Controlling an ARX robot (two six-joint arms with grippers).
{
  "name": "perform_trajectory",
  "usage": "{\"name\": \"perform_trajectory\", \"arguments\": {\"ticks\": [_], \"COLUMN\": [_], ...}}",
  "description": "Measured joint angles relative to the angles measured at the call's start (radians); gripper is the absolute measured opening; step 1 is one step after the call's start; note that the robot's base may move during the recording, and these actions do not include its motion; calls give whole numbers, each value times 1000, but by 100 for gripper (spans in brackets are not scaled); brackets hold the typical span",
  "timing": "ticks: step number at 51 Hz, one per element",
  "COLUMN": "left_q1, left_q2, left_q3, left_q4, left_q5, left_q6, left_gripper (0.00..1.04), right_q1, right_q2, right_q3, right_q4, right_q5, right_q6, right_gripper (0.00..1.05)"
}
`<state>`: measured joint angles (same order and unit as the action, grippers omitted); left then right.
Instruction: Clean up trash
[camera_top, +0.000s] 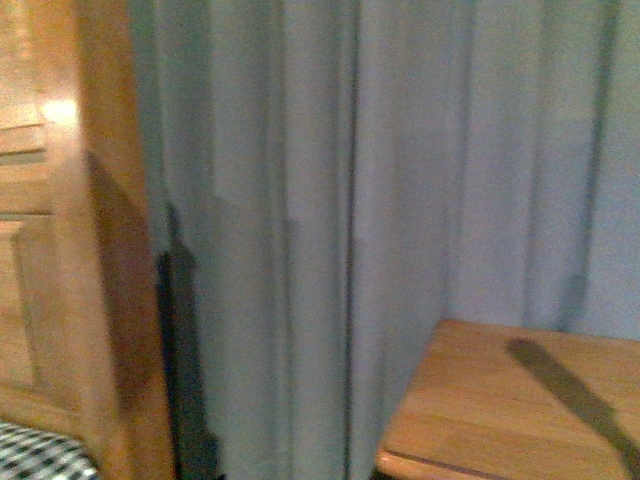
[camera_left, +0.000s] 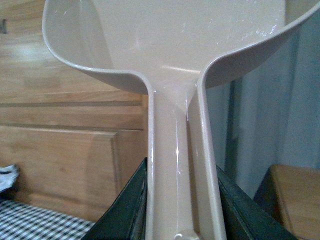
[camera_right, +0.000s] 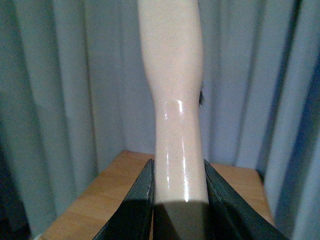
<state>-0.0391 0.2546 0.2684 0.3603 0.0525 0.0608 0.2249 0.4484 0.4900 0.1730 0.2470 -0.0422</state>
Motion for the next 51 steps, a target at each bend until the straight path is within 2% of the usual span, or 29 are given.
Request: {"name": "perform_trajectory", "arguments": {"ticks": [51], "left_q1": [0], "left_q2": [1], "left_q3": [-1], "left_q4": [0], "left_q5": [-1], "left_q6": [-2], "left_gripper": [28], "right_q1": [0], "right_q2": [0], "right_q3": [-2], "right_q4": [1], "right_q5": [-4], "right_q6": [0], "right_gripper": [22]}}
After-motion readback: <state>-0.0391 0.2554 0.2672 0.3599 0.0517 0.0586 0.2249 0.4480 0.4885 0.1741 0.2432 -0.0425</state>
